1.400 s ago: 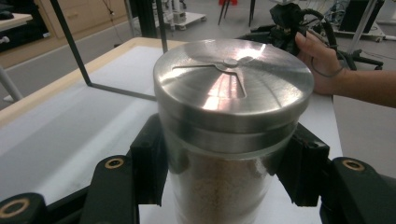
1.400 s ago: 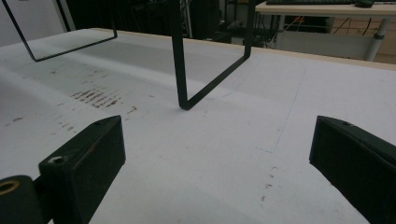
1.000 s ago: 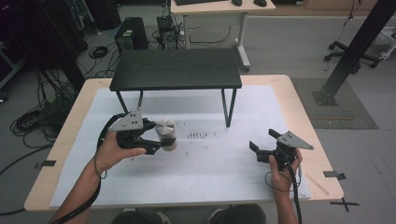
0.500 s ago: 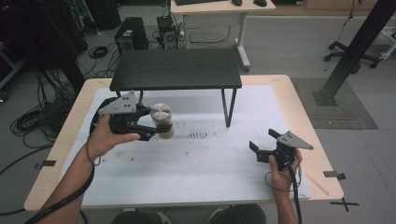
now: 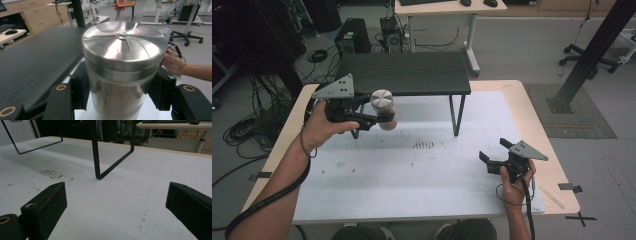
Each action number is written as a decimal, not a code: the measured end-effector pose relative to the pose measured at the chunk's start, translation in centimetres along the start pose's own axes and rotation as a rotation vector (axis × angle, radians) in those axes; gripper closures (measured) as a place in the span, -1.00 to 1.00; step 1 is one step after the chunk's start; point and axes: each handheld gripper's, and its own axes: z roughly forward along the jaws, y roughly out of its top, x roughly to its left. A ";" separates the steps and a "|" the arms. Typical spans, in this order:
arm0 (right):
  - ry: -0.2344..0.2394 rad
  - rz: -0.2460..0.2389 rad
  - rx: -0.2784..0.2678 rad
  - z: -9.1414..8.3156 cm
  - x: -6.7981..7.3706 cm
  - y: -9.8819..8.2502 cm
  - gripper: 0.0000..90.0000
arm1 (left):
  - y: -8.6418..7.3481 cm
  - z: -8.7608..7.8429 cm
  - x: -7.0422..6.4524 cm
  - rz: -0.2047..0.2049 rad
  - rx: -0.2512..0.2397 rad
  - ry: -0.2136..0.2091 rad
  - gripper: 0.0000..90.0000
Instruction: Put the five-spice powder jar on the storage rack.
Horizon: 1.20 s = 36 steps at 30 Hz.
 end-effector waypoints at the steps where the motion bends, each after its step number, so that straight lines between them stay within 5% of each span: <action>1: 0.000 -0.001 0.001 0.0 0.0 0.0 -0.92 | 0.2 0.0 0.3 0.000 -0.001 0.001 -0.05; 36: -0.014 0.000 0.014 0.1 -0.1 0.0 -0.92 | 3.6 -0.3 8.0 -0.023 -0.040 0.090 -0.05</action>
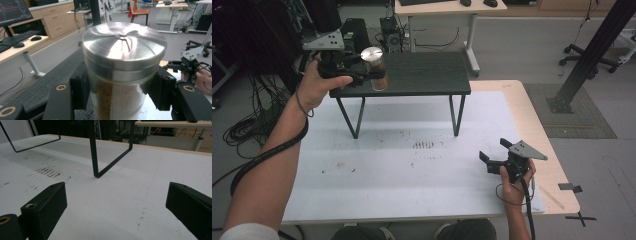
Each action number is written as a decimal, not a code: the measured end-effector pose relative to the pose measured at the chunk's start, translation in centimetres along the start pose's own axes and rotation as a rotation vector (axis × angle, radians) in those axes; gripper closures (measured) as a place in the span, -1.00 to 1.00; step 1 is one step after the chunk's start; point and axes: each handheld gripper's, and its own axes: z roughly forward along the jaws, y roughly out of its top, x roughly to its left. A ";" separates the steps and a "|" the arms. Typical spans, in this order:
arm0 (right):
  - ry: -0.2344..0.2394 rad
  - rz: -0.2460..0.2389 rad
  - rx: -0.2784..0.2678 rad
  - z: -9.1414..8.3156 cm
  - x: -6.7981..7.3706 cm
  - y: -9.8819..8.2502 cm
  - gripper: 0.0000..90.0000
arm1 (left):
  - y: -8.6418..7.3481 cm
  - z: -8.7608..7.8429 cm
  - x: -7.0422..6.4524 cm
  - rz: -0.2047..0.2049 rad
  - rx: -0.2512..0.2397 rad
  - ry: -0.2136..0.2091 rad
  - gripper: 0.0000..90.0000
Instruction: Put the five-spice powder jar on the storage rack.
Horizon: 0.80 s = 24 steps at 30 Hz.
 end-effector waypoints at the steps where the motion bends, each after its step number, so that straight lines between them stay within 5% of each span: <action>1: -0.001 0.001 0.000 0.0 0.0 0.0 -0.92 | 0.0 0.2 0.2 0.000 0.003 0.003 -0.05; 24: -0.001 -0.001 0.003 0.0 0.0 0.0 -0.92 | -1.0 2.6 3.8 -0.076 0.014 0.056 -0.05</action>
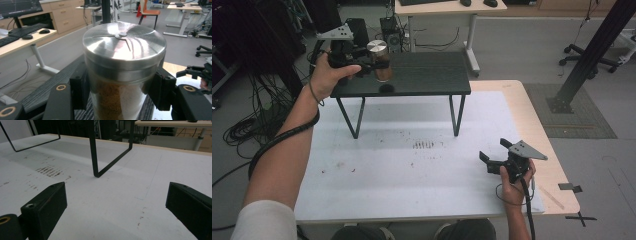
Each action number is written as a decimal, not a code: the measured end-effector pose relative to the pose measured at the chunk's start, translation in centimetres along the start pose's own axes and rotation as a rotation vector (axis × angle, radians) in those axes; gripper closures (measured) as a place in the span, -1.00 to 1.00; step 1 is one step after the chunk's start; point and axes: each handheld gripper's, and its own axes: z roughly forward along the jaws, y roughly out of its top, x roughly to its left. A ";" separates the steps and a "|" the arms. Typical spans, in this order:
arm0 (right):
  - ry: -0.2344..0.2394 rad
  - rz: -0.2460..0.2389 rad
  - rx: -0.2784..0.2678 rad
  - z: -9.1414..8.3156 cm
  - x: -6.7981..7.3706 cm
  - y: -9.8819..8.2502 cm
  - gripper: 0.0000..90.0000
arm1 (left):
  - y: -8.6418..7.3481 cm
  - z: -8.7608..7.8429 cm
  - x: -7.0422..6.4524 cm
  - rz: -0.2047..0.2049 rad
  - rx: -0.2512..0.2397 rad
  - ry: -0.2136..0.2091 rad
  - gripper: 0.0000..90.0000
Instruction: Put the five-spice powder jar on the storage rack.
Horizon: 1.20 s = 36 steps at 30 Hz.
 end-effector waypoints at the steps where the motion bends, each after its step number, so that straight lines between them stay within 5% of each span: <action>1: 0.000 -0.001 -0.001 0.0 0.0 0.0 -0.92 | 0.0 0.1 0.1 -0.002 0.004 0.003 -0.05; 36: 0.004 0.002 -0.007 -0.1 0.0 0.0 -0.92 | -1.5 1.5 1.1 -0.051 0.053 0.029 -0.05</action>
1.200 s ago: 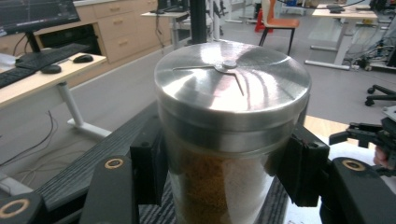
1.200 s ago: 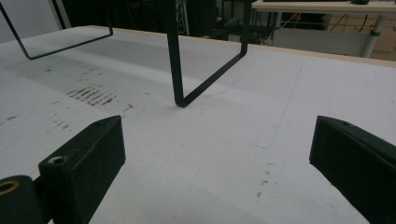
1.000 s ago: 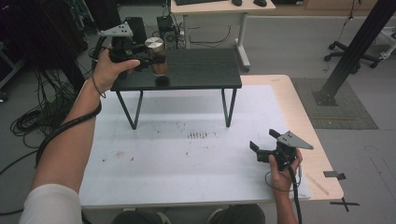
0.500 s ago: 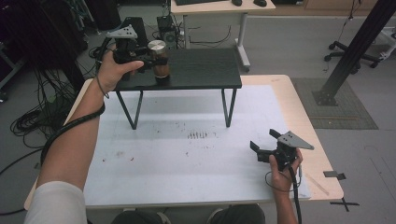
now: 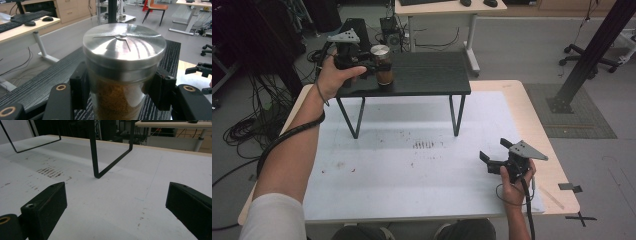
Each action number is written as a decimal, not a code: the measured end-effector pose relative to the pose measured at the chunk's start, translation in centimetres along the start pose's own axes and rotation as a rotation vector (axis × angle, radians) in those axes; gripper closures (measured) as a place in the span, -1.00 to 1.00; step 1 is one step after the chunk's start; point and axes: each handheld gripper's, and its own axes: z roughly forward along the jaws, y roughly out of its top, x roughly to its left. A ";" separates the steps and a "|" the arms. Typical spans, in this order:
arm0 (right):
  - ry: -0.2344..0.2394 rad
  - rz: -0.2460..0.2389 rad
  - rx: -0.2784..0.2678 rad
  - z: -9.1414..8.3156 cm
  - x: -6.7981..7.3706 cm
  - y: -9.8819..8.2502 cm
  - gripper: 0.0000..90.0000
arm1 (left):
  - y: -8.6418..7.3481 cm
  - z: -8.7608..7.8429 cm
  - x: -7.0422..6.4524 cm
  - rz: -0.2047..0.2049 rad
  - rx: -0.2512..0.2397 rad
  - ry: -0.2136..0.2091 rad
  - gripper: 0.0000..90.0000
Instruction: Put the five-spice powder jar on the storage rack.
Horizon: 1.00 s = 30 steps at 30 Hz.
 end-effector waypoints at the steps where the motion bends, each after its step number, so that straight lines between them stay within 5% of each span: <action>1: 0.000 0.000 0.000 0.0 0.0 0.0 -0.92 | 0.0 0.0 0.0 0.000 -0.001 0.000 -0.05; 30: -0.002 -0.002 0.001 0.0 0.0 0.0 -0.92 | 0.0 0.2 0.1 -0.006 -0.006 -0.003 -0.05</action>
